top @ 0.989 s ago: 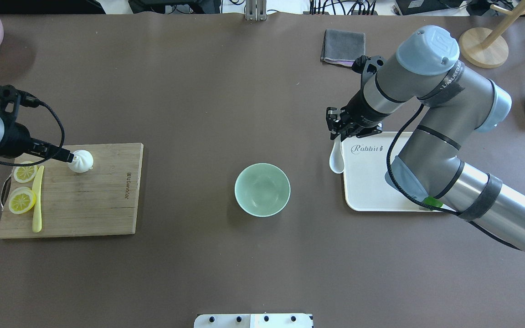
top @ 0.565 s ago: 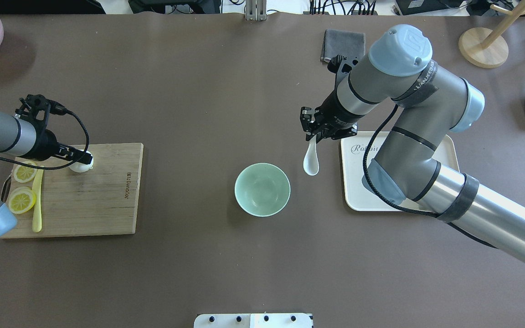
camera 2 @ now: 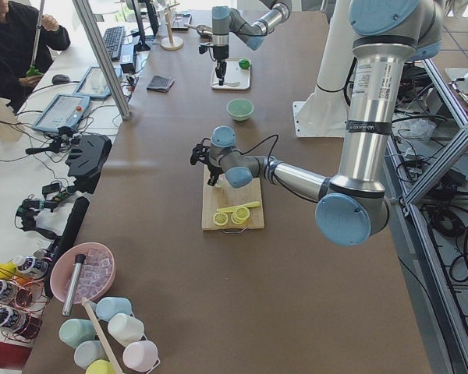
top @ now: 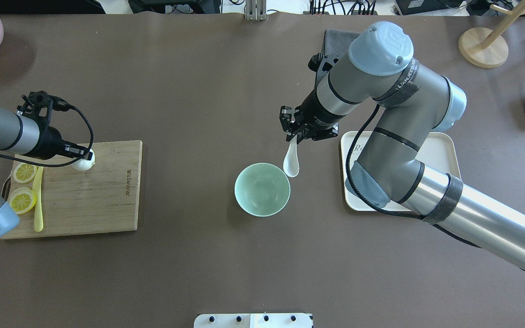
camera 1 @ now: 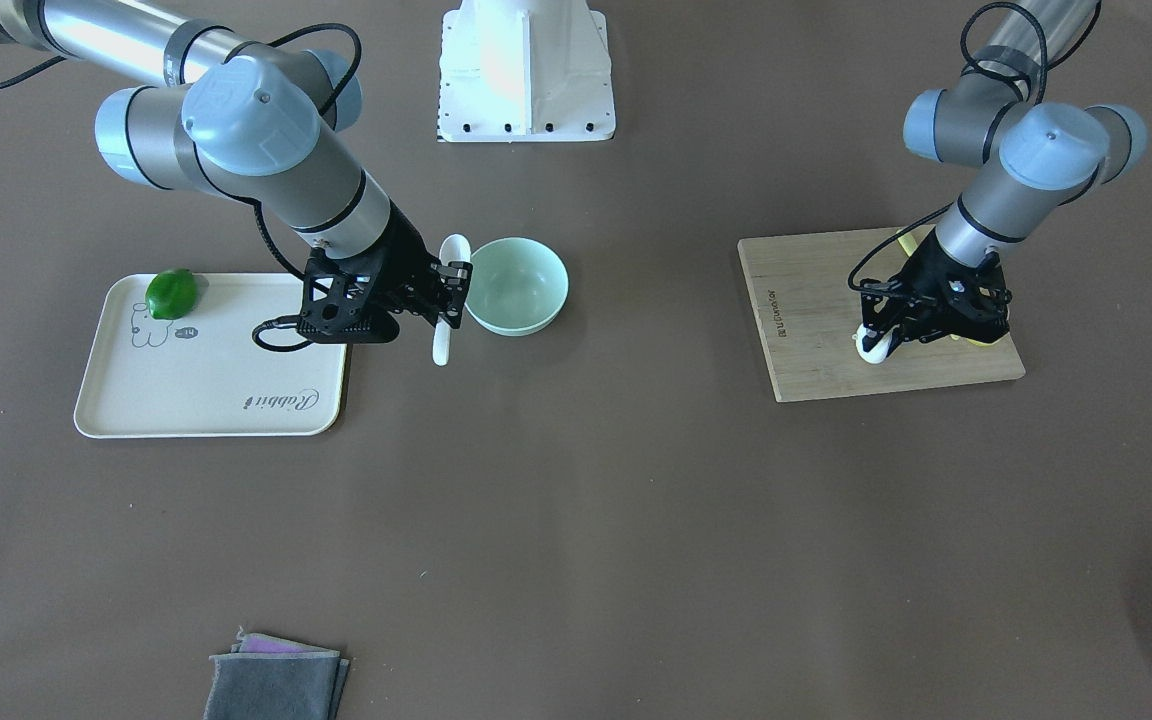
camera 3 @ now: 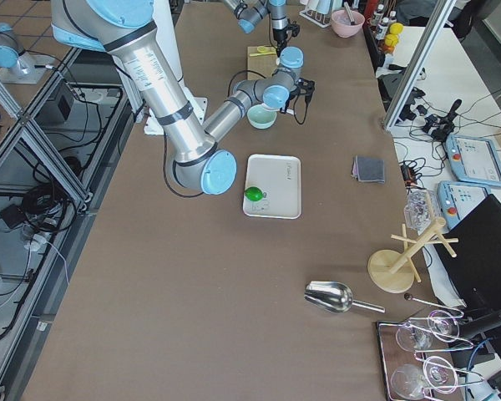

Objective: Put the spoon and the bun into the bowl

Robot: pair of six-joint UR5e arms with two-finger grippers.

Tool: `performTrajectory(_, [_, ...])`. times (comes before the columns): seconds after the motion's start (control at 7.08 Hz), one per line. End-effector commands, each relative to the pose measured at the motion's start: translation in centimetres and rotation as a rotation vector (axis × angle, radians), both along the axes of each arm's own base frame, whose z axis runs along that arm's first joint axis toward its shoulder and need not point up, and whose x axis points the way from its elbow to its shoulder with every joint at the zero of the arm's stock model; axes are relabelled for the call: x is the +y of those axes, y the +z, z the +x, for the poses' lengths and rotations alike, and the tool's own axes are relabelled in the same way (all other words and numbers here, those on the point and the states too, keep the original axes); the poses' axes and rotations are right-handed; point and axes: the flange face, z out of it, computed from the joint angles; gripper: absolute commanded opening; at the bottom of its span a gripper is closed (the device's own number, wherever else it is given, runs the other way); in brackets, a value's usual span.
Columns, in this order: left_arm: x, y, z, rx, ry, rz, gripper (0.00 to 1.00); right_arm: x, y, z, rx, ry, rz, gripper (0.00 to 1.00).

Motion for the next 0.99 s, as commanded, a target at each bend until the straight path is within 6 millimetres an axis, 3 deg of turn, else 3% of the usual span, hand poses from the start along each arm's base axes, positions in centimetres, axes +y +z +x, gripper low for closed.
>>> performTrajectory(0.0, [0.8, -5.8, -0.3, 0.027, 0.012, -0.038, 0.00, 1.3, -1.1, -1.8, -0.001, 0.000, 0.014, 0.00])
performTrajectory(0.14, [0.4, -8.8, 0.1, 0.061, 0.000, -0.032, 0.00, 2.8, -1.6, -3.8, 0.008, 0.000, 0.039, 0.00])
performTrajectory(0.42, [-2.3, -18.0, 3.0, 0.148, -0.087, -0.136, 0.00, 6.6, -1.2, -7.9, 0.040, -0.009, 0.082, 0.00])
performTrajectory(0.57, [-2.8, -21.5, 4.5, 0.156, -0.103, -0.180, 0.00, 6.9, -0.4, -8.9, 0.059, -0.010, 0.084, 0.00])
performTrajectory(0.71, [-2.6, -21.7, 5.1, 0.149, -0.101, -0.184, 0.00, 6.7, -0.5, -9.1, 0.062, -0.013, 0.092, 0.00])
performTrajectory(0.85, [-2.5, -21.4, 5.7, 0.143, -0.101, -0.196, 0.00, 6.4, -0.3, -9.3, 0.071, 0.003, 0.103, 0.19])
